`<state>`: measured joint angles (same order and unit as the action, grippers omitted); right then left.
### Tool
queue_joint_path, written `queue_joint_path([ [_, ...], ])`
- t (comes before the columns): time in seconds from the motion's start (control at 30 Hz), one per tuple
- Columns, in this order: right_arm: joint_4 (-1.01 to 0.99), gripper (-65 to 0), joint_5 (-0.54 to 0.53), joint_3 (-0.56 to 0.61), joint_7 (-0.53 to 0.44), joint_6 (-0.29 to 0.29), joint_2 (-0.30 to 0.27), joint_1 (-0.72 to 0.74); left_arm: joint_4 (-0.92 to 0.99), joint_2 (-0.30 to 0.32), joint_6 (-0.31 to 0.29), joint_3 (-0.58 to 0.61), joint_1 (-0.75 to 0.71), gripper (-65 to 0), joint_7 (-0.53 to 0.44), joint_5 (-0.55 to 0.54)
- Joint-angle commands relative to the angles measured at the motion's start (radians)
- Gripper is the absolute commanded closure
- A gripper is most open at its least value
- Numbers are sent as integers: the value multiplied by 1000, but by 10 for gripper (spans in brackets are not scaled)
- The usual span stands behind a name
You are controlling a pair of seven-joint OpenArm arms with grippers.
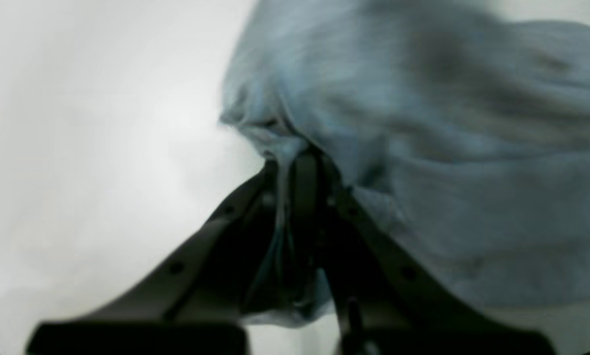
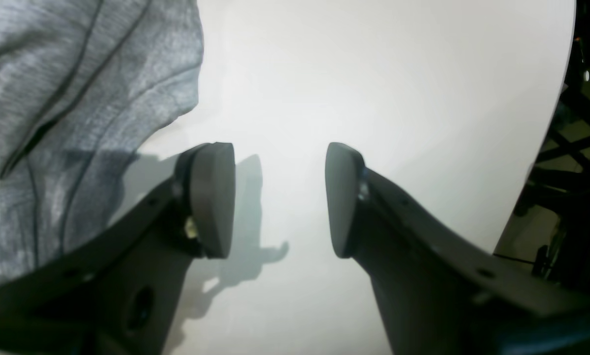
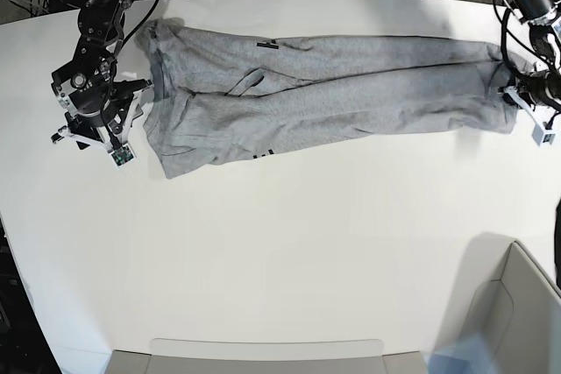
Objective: Fold the T-shirt properly
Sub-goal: 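Lift the strip end with the left gripper and fold it toward the right gripper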
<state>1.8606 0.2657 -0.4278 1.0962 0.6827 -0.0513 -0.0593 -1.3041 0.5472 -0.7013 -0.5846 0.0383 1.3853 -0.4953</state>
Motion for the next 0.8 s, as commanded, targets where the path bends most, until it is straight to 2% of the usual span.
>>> queue_joint_path([
  [0.0,17,-293,-1,-1,-11,15,-6,16,-84,6,3,-25,13,0,2,-7],
  [0.17,17,-293,-3,-1,-11,15,-5,16,-375,-77,3,-45,-1,0,11,-7],
  [0.33,15,-293,1,-1,-11,15,18,13,-556,-157,3,-21,-87,0,11,-9],
  [0.57,-31,-293,1,-1,-11,15,20,16,-728,-253,3,94,-168,0,11,-13],
  [0.77,-34,-293,1,-1,-11,15,21,16,-731,-322,3,134,-166,0,11,-13],
])
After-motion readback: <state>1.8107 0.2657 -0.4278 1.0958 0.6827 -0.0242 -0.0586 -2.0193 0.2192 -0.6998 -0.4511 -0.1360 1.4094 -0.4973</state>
